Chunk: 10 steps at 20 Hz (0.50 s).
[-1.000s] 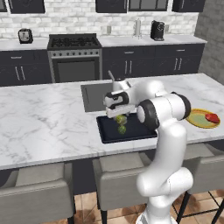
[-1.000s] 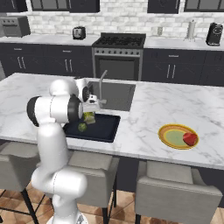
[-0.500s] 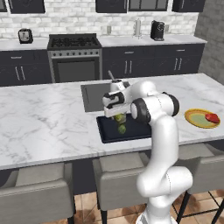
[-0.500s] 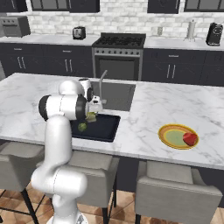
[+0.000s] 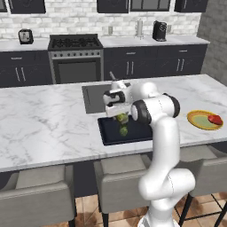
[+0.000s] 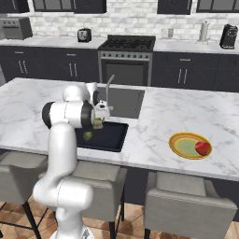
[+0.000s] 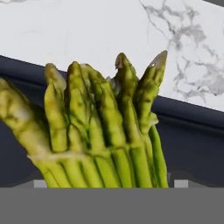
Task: Create a steak meal by picking up the steak and asparagus from the tray and placing them on the plate. Leave the brussel sprout on the tray.
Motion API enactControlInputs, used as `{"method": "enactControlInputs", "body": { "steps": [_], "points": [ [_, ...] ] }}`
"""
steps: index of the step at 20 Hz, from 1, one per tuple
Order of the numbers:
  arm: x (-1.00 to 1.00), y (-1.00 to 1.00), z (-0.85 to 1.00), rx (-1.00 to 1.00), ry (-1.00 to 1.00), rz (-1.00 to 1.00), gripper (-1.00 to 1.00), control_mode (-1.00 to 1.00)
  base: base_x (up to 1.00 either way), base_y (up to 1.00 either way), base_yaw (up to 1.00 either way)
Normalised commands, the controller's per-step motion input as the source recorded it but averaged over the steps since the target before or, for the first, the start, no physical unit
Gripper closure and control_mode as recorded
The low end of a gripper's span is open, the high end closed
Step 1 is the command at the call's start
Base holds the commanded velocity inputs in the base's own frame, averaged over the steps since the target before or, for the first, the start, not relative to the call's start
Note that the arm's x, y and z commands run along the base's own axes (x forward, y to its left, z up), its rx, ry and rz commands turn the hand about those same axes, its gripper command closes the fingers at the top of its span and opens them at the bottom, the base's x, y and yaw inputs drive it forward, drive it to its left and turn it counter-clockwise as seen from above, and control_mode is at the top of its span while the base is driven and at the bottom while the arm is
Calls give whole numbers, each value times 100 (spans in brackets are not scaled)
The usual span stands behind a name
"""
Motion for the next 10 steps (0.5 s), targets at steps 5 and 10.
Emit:
{"method": "enactControlInputs", "body": {
  "steps": [5, 10],
  "points": [
    [-38, -38, 52, 0, -8, 0, 100, -100, 0, 0, 0],
    [-42, -51, 65, 0, -4, 0, 100, -100, 0, 0, 0]
  ]
}}
